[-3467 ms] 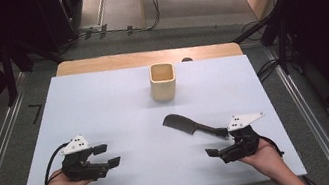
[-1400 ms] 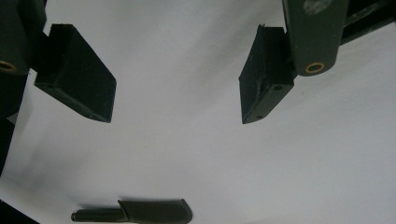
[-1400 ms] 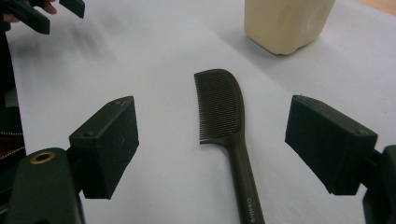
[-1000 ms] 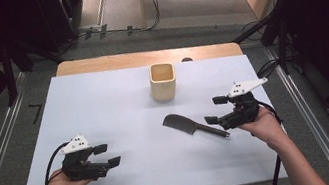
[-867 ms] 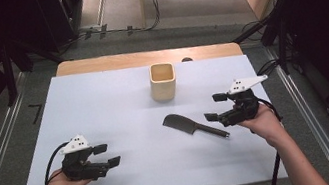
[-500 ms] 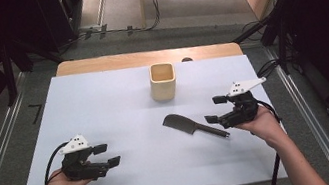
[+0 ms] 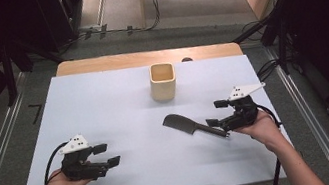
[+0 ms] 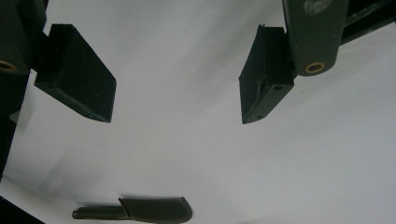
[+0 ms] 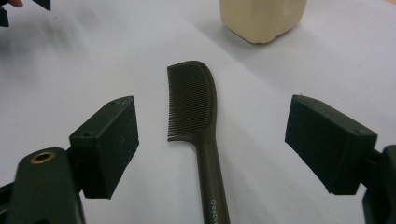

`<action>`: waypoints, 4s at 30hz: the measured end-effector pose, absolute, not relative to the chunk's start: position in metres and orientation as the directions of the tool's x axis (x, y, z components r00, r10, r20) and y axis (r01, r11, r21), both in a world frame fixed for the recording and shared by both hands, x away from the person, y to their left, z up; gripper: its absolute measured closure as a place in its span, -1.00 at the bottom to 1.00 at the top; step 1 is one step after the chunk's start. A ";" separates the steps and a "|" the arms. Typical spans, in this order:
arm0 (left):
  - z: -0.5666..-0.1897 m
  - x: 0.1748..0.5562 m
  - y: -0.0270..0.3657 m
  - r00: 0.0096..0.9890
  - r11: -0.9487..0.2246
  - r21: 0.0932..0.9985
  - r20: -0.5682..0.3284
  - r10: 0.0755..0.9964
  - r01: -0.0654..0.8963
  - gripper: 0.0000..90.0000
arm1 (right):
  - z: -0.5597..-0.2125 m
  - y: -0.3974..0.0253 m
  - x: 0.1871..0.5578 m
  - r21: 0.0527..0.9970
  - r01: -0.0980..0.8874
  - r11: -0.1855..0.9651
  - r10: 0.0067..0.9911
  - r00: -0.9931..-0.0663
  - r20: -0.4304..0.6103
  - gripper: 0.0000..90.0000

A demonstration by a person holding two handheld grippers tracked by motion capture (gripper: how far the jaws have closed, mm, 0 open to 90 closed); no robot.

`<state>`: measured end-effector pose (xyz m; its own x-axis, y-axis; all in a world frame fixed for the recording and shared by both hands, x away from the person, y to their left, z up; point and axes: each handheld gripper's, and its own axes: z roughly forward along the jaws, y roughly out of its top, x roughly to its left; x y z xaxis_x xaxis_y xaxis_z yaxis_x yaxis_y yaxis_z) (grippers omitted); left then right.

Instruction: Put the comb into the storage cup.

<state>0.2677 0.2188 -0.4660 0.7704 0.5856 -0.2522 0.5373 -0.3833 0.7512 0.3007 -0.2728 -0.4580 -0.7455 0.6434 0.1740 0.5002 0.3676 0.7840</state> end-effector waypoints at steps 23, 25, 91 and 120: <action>-0.465 0.271 0.217 0.774 -0.381 0.755 -0.253 0.581 0.533 -0.37 | -0.487 -0.273 0.294 0.749 0.517 0.415 0.647 -0.746 0.158 -0.59; -0.464 0.271 0.217 0.774 -0.383 0.755 -0.252 0.580 0.533 -0.37 | -0.490 -0.273 0.293 0.741 0.524 0.420 0.652 -0.742 0.155 -0.59; -0.464 0.275 0.213 0.780 -0.384 0.758 -0.255 0.572 0.528 -0.37 | -0.523 -0.276 0.285 0.724 0.432 0.538 0.600 -0.799 0.032 0.55; -0.463 0.276 0.214 0.773 -0.370 0.759 -0.266 0.576 0.536 -0.37 | -0.503 -0.278 0.286 0.772 0.450 0.449 0.605 -0.789 0.108 0.56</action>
<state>0.2756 0.2144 -0.4634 0.7734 0.5755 -0.2656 0.5359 -0.3700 0.7589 0.2860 -0.2784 -0.5027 -0.7887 0.6052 0.1082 0.4505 0.4491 0.7716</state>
